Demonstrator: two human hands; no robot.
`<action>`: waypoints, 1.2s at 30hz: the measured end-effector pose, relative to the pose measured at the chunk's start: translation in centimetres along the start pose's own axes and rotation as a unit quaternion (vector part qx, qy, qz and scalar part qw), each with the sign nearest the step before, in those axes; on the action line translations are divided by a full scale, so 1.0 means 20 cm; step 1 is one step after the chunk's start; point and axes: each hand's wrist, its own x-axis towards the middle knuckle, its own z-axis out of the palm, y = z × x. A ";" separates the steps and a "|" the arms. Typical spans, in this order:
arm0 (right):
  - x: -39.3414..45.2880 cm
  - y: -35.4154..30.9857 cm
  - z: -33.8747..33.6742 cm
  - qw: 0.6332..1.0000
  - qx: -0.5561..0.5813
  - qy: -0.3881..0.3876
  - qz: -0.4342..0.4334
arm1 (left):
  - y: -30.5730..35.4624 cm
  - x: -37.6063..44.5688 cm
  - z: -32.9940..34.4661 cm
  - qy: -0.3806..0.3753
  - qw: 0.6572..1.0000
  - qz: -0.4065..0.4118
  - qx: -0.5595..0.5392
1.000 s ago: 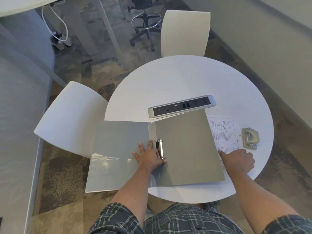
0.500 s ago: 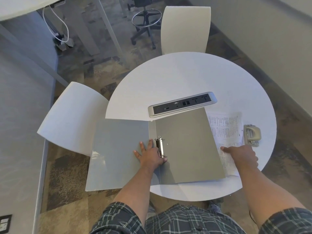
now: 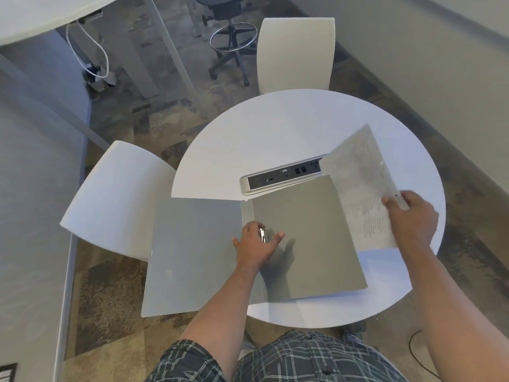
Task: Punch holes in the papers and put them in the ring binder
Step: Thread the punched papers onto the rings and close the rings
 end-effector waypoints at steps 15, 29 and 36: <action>0.01 -0.48 -0.16 0.959 0.259 0.088 -0.068 | 0.29 0.13 -0.30 -0.081 0.911 -0.066 -0.400; -0.18 -0.39 0.33 0.875 0.317 -0.319 0.179 | 0.32 0.04 -0.45 -0.060 0.908 0.014 -0.415; -0.44 -0.38 0.55 0.940 0.050 -0.337 0.012 | 0.30 0.01 -0.62 -0.037 0.981 0.005 -0.191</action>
